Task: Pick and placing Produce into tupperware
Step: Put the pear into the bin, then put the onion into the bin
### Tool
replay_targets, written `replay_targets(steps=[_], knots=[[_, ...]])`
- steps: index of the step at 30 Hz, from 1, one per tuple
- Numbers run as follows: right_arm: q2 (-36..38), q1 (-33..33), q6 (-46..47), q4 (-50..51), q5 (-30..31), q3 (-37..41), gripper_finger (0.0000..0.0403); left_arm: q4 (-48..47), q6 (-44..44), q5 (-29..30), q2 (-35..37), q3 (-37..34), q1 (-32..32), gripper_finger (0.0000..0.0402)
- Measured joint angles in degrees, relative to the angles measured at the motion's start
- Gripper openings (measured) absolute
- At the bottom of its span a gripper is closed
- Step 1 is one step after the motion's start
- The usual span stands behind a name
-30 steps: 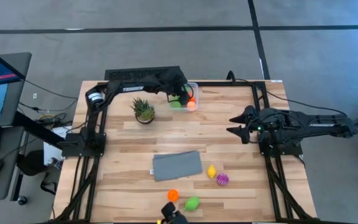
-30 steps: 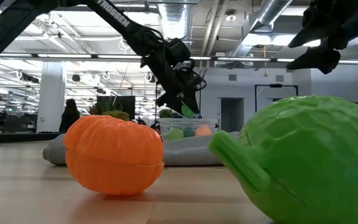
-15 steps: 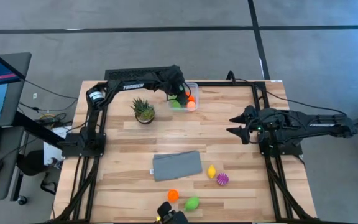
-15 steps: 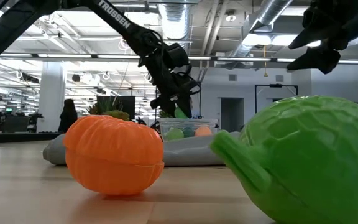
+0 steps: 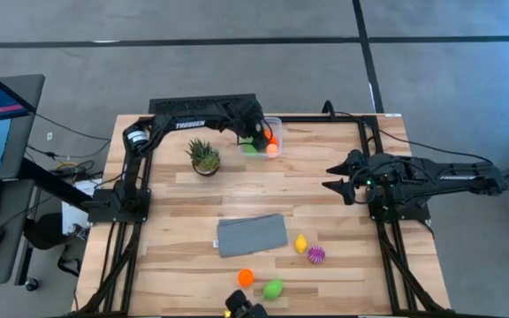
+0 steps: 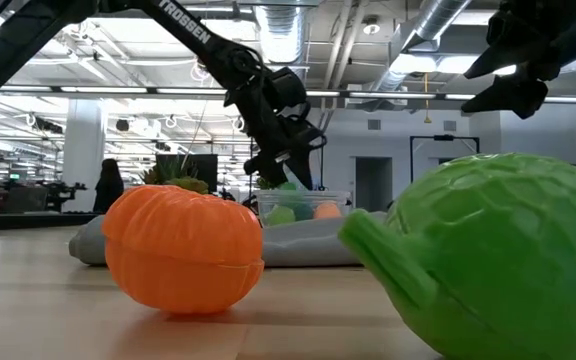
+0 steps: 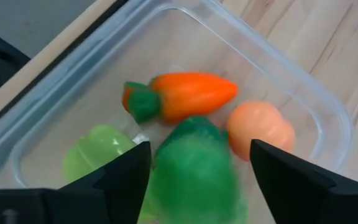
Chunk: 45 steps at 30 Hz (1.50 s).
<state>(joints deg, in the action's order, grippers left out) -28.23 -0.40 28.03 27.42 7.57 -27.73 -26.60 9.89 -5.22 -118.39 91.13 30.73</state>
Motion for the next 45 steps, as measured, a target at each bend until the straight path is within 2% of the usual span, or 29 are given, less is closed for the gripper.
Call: replay_targets(steps=[6,15,22,28,34,39,45], knots=[[0.00,0.00,0.02,0.00,0.00,0.00,0.0322,-0.10,-0.66,1.13,0.00,-0.02,-1.01,0.0302],[0.00,0.00,0.04,0.00,-0.22,0.00,0.0322,1.71,-0.22,0.68,2.14,-0.07,-1.17,0.0307],[0.00,0.00,0.02,0.08,-0.32,0.00,0.0322,2.94,-0.46,1.45,8.42,-0.07,-1.15,0.0307],[0.00,0.16,0.55,1.02,-5.07,0.00,0.0322,-0.28,-1.00,1.08,15.84,-0.07,-2.33,0.0307],[0.00,4.12,1.03,1.31,-7.74,0.00,0.0322,-7.54,-1.69,-0.49,24.32,-0.02,-8.90,0.0307],[0.01,7.87,1.19,1.06,-7.58,0.00,0.0322,-13.24,-3.11,9.04,29.99,-1.38,-18.69,0.0307],[-0.30,10.45,7.06,1.96,-7.67,-0.02,0.0322,-16.90,2.95,20.29,32.78,-3.30,-30.70,0.0307]])
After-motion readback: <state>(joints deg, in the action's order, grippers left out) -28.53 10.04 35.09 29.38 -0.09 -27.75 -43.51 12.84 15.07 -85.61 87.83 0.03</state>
